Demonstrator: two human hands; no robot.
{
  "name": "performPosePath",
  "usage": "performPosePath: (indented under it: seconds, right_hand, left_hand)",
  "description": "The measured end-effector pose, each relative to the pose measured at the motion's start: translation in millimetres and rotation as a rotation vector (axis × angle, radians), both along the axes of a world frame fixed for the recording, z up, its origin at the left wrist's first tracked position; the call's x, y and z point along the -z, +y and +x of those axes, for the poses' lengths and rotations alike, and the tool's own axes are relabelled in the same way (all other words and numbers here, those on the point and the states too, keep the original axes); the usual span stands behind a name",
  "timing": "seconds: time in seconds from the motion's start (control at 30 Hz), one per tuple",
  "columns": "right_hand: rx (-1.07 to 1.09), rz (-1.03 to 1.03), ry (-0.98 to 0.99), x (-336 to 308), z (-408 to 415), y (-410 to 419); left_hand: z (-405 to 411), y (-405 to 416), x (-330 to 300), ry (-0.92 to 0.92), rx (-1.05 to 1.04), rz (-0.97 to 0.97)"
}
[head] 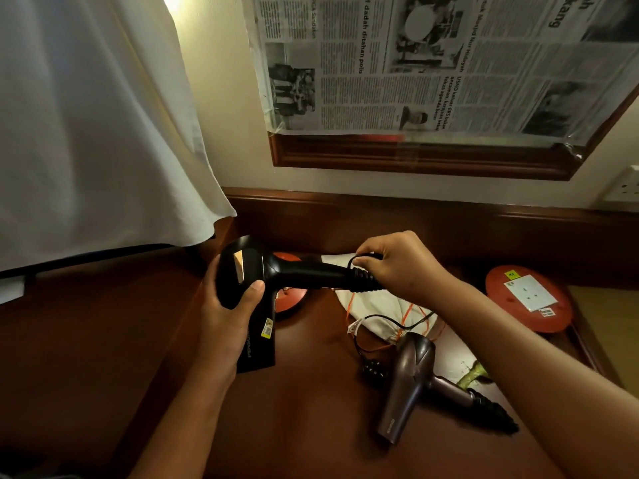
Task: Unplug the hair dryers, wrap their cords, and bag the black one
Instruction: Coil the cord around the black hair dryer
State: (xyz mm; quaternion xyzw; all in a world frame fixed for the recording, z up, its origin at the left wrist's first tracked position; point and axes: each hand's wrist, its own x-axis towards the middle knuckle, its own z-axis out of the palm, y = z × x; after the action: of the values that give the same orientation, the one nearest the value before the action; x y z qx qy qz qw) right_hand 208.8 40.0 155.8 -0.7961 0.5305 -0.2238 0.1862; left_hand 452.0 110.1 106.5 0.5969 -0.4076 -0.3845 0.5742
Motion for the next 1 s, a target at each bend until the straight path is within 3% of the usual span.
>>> performPosePath:
  seconds: [0.17, 0.27, 0.4, 0.67, 1.0]
  right_hand:
    - [0.053, -0.050, -0.076, 15, 6, 20]
    - [0.089, -0.013, -0.222, 27, 13, 33]
    - [0.185, 0.192, -0.582, 41, 20, 51]
    - [0.216, 0.499, -0.934, 55, 24, 66]
    - [0.109, 0.840, -1.126, 69, 27, 75]
  left_hand:
    - [-1, -3, 1, 0.005, -0.042, -0.010]
    - [-1, -4, 2, 0.021, -0.072, -0.027]
    - [-4, -4, 2, 0.066, -0.112, -0.021]
    - [-10, 0, 2, 0.124, -0.117, 0.010]
    - [-20, 4, -3, 0.196, -0.138, 0.015]
